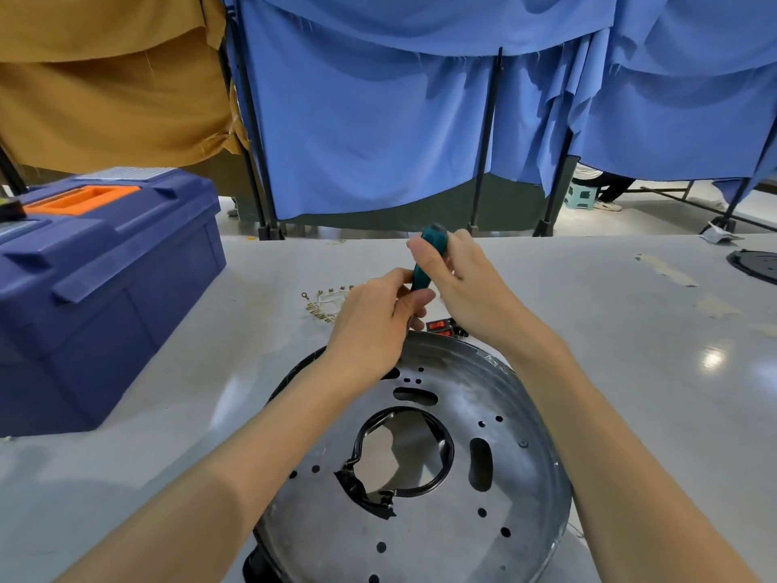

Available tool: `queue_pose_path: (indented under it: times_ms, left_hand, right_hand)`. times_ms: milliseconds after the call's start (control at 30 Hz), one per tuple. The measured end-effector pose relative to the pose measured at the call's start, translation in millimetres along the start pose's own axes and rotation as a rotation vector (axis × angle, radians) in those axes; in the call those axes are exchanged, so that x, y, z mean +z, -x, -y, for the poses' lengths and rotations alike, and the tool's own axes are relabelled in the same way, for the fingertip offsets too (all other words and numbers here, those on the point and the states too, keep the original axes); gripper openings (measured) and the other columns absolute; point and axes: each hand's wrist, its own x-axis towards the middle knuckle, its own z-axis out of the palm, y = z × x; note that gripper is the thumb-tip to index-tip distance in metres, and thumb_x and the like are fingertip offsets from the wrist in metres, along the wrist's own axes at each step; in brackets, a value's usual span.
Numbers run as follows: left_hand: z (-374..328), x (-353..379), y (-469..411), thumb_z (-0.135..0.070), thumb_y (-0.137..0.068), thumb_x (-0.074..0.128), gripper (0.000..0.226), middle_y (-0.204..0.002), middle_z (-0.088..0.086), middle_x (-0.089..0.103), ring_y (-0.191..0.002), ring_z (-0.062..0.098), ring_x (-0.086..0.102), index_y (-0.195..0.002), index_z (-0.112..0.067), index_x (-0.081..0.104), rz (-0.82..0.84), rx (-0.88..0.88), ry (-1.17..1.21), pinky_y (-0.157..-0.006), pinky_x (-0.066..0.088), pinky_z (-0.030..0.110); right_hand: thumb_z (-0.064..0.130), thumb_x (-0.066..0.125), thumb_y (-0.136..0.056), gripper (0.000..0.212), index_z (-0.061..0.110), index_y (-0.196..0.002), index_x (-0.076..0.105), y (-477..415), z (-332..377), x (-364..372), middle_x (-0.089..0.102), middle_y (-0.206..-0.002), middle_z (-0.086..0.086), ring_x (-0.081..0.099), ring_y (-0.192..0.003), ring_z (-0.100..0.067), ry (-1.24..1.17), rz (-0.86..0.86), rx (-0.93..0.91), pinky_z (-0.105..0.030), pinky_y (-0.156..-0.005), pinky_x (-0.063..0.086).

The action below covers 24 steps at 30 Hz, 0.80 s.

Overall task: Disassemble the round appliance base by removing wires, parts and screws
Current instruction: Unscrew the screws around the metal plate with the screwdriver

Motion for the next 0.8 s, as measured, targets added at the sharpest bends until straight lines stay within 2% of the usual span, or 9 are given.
queue_pose_path:
  times_ms: [100, 200, 333, 367, 467, 533, 600, 667, 800]
  left_hand:
    - [3, 5, 2, -0.026, -0.101, 0.048, 0.014, -0.079, -0.001, 0.067, -0.072, 0.016, 0.068, -0.103, -0.015, 0.056, -0.056, 0.041, -0.082, -0.076, 0.056, 0.046]
    - [3, 6, 3, -0.03, -0.099, 0.051, 0.018, -0.075, -0.003, 0.067, -0.067, 0.011, 0.067, -0.101, -0.014, 0.057, -0.087, 0.061, -0.084, -0.074, 0.056, 0.044]
    - [4, 5, 2, -0.033, -0.096, 0.057, 0.02, -0.074, -0.004, 0.068, -0.06, 0.006, 0.067, -0.095, -0.013, 0.057, -0.123, 0.018, -0.027, -0.07, 0.058, 0.042]
    - [4, 5, 2, -0.033, -0.095, 0.058, 0.021, -0.074, -0.004, 0.068, -0.059, 0.006, 0.067, -0.093, -0.012, 0.056, -0.134, 0.0, 0.0, -0.068, 0.059, 0.042]
    - [5, 3, 2, -0.033, -0.092, 0.062, 0.023, -0.073, 0.0, 0.068, -0.059, 0.009, 0.068, -0.095, -0.01, 0.056, -0.161, -0.017, 0.046, -0.065, 0.059, 0.044]
    - [5, 5, 3, -0.033, -0.09, 0.064, 0.019, -0.071, -0.002, 0.066, -0.06, 0.011, 0.068, -0.094, -0.015, 0.057, -0.159, 0.021, 0.026, -0.062, 0.058, 0.04]
    - [5, 8, 5, -0.032, -0.089, 0.066, 0.015, -0.068, -0.006, 0.064, -0.06, 0.011, 0.067, -0.088, -0.028, 0.052, -0.152, 0.072, 0.0, -0.057, 0.056, 0.032]
    - [6, 9, 7, -0.03, -0.089, 0.067, 0.02, -0.064, -0.006, 0.062, -0.059, 0.014, 0.067, -0.084, -0.03, 0.048, -0.158, 0.088, 0.004, -0.055, 0.054, 0.032]
    - [8, 9, 6, -0.03, -0.089, 0.067, 0.021, -0.059, -0.003, 0.063, -0.052, 0.014, 0.063, -0.081, -0.026, 0.048, -0.192, 0.044, 0.042, -0.053, 0.051, 0.032]
  right_hand:
    - [0.048, 0.036, -0.1, 0.046, 0.006, -0.089, 0.051, -1, 0, -1, 0.038, -0.087, 0.002, 0.041, -0.087, -0.017, 0.008, 0.021, -0.003, -0.021, -0.071, 0.033]
    - [0.05, 0.034, -0.1, 0.053, 0.004, -0.108, 0.057, 0, 0, -6, 0.048, -0.098, -0.007, 0.047, -0.093, -0.02, 0.021, 0.065, -0.007, -0.021, -0.074, 0.037]
    - [0.045, 0.037, -0.101, 0.038, 0.013, -0.086, 0.051, 1, 6, -3, 0.048, -0.079, 0.001, 0.046, -0.069, -0.011, -0.043, 0.11, -0.003, -0.019, -0.06, 0.037]
    - [0.045, 0.039, -0.1, 0.035, 0.015, -0.09, 0.051, 1, 8, -2, 0.05, -0.079, 0.001, 0.048, -0.069, -0.012, -0.032, 0.104, -0.002, -0.019, -0.058, 0.04]
    - [0.045, 0.06, -0.091, 0.04, 0.02, -0.119, 0.045, 2, 13, -5, 0.06, -0.088, 0.002, 0.057, -0.079, -0.01, -0.084, 0.027, -0.026, -0.01, -0.064, 0.045]
    - [0.042, 0.072, -0.082, 0.047, 0.021, -0.114, 0.045, 2, 17, -9, 0.06, -0.089, 0.005, 0.056, -0.081, -0.007, -0.111, -0.038, -0.058, -0.01, -0.067, 0.046]
    - [0.034, 0.077, -0.079, 0.035, 0.016, -0.099, 0.055, 2, 22, -8, 0.059, -0.088, 0.003, 0.055, -0.079, -0.012, -0.024, -0.12, -0.108, -0.017, -0.07, 0.048]
    - [0.027, 0.079, -0.078, 0.024, 0.013, -0.09, 0.063, 3, 27, -3, 0.06, -0.09, 0.0, 0.054, -0.079, -0.011, 0.013, -0.194, -0.119, -0.019, -0.071, 0.046]
    - [0.027, 0.082, -0.074, 0.046, 0.016, -0.111, 0.057, 3, 27, 1, 0.052, -0.104, 0.003, 0.052, -0.087, -0.006, -0.041, -0.243, -0.082, -0.014, -0.075, 0.045]
